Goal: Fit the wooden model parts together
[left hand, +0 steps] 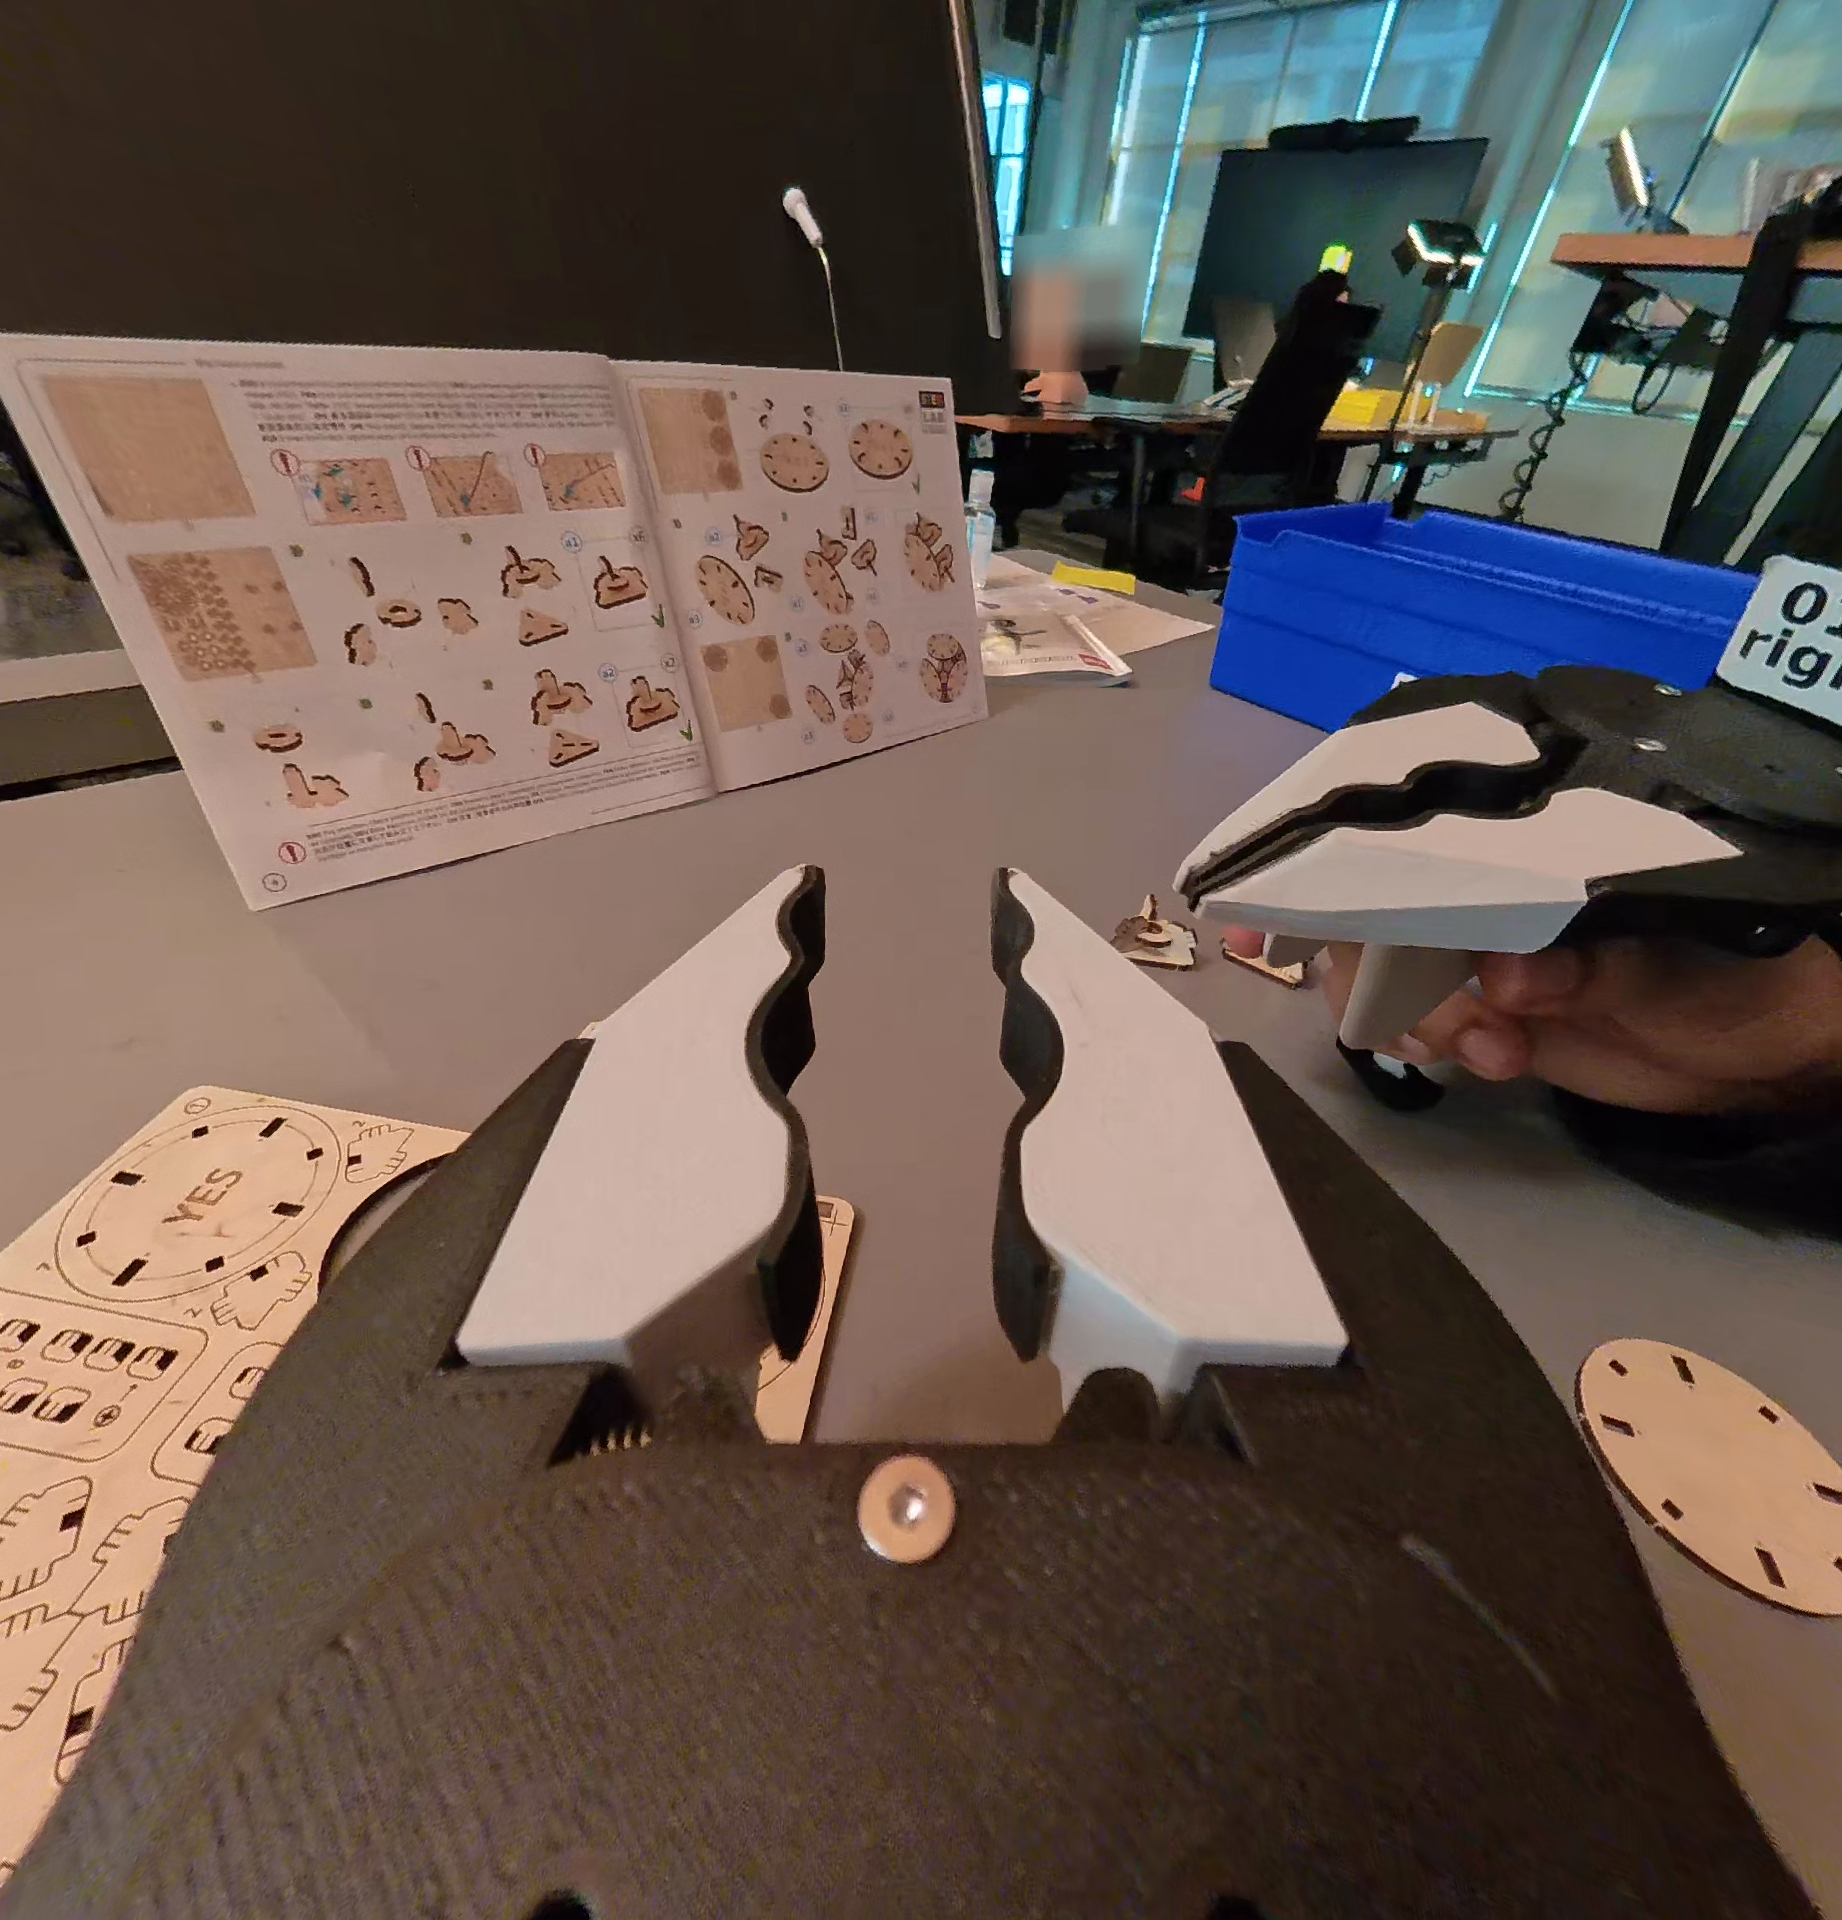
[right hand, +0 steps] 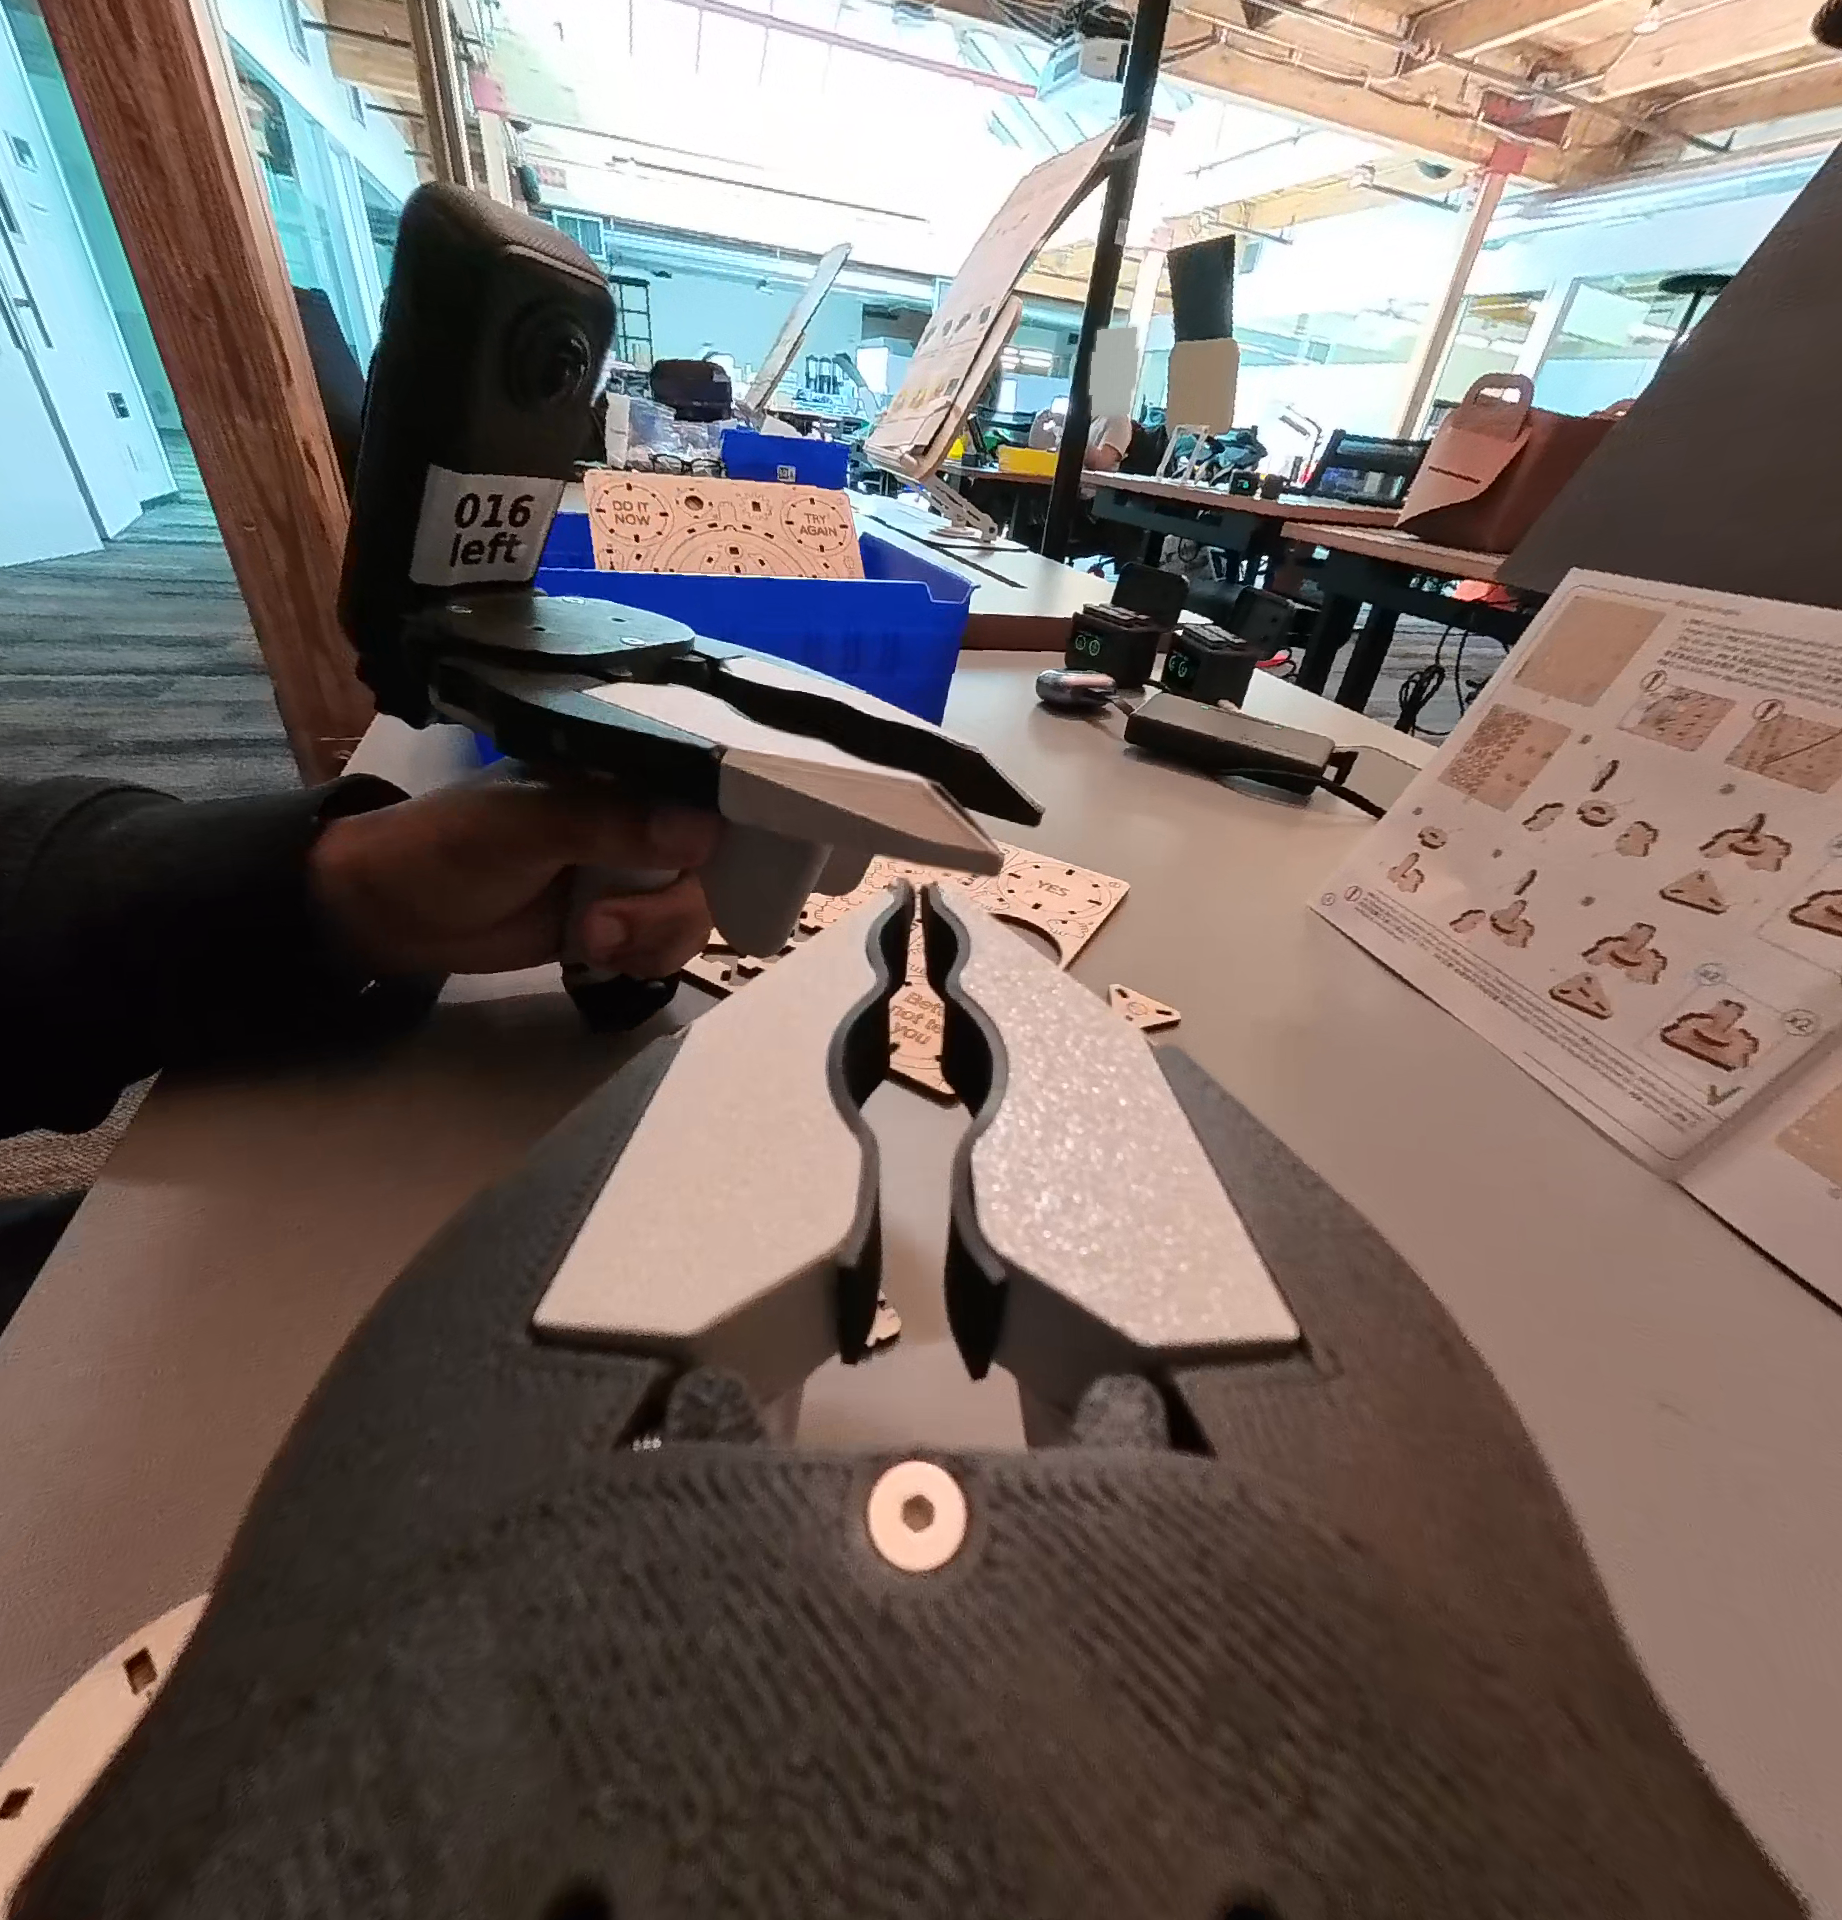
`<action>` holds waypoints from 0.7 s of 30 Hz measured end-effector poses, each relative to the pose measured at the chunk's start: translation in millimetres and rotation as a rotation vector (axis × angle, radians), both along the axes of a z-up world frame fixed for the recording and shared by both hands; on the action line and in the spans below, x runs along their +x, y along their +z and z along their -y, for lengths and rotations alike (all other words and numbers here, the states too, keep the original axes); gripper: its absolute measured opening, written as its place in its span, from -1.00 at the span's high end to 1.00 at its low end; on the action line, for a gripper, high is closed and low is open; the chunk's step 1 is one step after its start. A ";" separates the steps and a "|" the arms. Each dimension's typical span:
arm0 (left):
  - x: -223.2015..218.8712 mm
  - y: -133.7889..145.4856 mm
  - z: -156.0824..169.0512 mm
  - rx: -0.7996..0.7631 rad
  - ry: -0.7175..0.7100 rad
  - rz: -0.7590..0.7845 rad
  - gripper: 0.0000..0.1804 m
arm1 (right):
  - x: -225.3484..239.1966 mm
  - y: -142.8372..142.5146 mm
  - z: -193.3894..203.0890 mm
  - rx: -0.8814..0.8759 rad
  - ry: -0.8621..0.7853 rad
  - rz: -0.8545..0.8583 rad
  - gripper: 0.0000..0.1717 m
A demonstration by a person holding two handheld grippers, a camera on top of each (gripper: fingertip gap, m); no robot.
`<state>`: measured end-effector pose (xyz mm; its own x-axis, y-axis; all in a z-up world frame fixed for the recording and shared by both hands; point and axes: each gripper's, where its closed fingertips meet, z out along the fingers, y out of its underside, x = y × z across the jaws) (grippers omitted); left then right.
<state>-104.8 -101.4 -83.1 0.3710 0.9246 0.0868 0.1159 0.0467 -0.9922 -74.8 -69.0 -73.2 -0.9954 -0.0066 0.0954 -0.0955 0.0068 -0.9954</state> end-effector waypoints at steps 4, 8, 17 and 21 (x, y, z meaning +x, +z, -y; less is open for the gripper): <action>0.1 1.1 2.6 0.022 0.003 -0.004 0.67 | 3.2 0.6 0.5 0.000 0.014 0.013 1.00; -0.2 1.2 4.2 0.036 0.005 -0.001 0.68 | 5.4 1.5 0.6 -0.001 0.018 0.004 1.00; -0.9 -0.5 2.3 0.025 -0.002 0.009 0.66 | 6.1 2.8 0.2 -0.002 0.016 -0.006 1.00; -1.2 -0.6 3.5 0.045 -0.008 0.015 0.64 | 6.8 2.3 0.7 0.001 0.016 -0.013 1.00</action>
